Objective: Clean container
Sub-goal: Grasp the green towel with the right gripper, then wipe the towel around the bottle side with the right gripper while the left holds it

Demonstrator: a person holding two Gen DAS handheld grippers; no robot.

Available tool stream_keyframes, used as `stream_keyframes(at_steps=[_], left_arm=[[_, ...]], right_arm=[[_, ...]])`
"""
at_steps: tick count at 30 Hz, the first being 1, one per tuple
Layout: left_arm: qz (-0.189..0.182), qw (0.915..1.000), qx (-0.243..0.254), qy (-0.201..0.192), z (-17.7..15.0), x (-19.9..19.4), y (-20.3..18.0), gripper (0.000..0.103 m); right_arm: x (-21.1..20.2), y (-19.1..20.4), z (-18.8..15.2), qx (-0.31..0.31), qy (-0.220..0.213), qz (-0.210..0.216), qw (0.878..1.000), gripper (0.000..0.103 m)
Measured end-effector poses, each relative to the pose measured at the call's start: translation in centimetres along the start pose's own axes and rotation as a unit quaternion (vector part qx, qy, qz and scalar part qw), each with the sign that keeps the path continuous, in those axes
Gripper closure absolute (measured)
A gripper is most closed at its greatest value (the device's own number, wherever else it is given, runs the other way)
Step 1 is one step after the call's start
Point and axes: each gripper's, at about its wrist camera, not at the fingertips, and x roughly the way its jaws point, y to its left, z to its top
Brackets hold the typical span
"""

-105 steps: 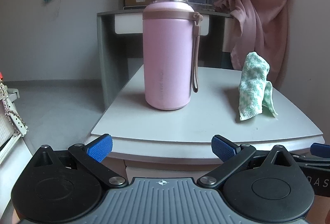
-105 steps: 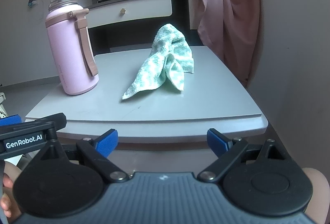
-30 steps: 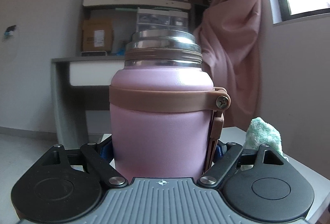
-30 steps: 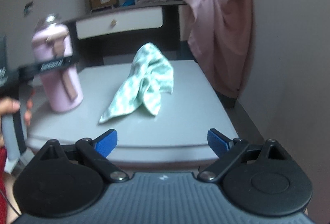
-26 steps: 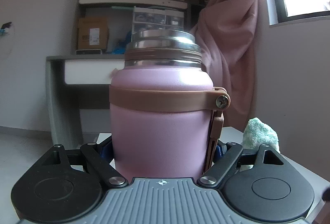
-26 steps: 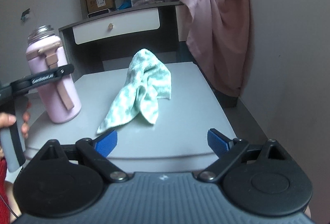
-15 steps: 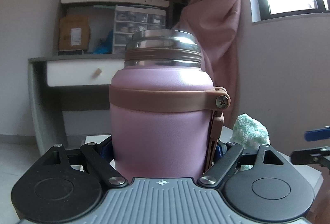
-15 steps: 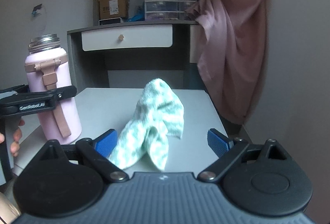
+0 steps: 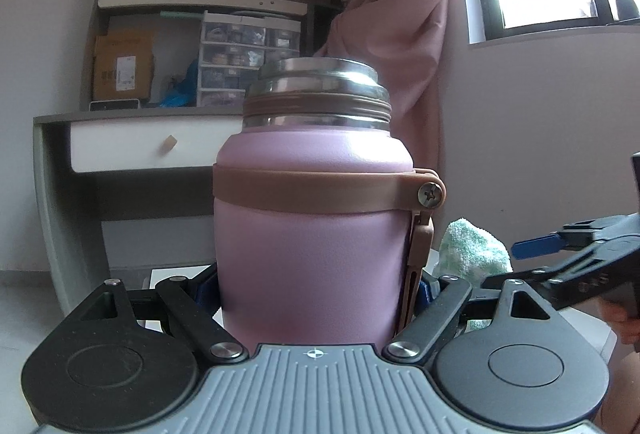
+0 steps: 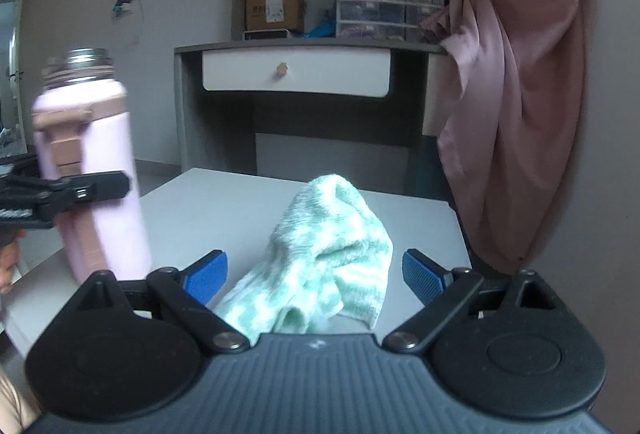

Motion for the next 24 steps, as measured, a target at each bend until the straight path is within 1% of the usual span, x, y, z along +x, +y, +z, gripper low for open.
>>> stream_keyframes(at_steps=[3, 7, 9, 10, 11, 12, 13, 14, 18, 21, 24], left_arm=[[-0.001, 1.0, 0.002, -0.002, 0.1, -0.1, -0.1, 0.018], [-0.002, 1.0, -0.002, -0.004, 0.1, -0.3, 0.2, 0.018], [-0.005, 1.0, -0.001, -0.005, 0.1, -0.5, 0.1, 0.018], [-0.006, 1.0, 0.001, -0.005, 0.0, -0.6, 0.1, 0.018], [-0.007, 1.0, 0.001, -0.006, 0.0, -0.6, 0.1, 0.018], [-0.008, 0.9999, 0.001, -0.006, 0.0, -0.7, 0.2, 0.018], [-0.009, 0.9999, -0.001, -0.007, 0.1, -0.7, 0.3, 0.018], [-0.01, 0.9999, -0.004, -0.007, 0.1, -0.7, 0.4, 0.018], [-0.017, 0.9998, -0.009, -0.009, 0.0, -1.0, 0.9, 0.018], [-0.022, 0.9997, -0.008, -0.01, -0.1, -1.0, 1.1, 0.018], [-0.033, 0.9994, -0.006, -0.01, 0.0, -1.0, 1.4, 0.018]], right_arm=[[1.1, -0.5, 0.0, 0.019, 0.008, -0.005, 1.0, 0.009], [2.4, -0.7, -0.2, 0.024, 0.015, -0.019, 0.999, 0.009], [3.0, -0.8, -0.3, 0.024, 0.022, -0.014, 0.999, 0.009], [3.1, -0.9, -0.4, 0.023, 0.025, -0.005, 0.999, 0.012], [3.1, -0.9, -0.5, 0.024, 0.024, 0.006, 0.999, 0.032], [3.2, -1.1, -0.6, 0.03, 0.03, 0.02, 0.999, 0.094], [3.3, -1.4, -0.6, 0.045, 0.042, 0.028, 0.998, 0.092], [3.3, -1.7, -0.7, 0.061, 0.043, 0.035, 0.997, 0.093], [1.4, -1.7, -0.7, 0.065, 0.003, 0.067, 0.996, 0.093], [-0.4, -1.5, -0.1, 0.071, -0.034, 0.112, 0.991, 0.093], [-0.8, -1.3, 0.2, 0.082, -0.049, 0.165, 0.982, 0.093]])
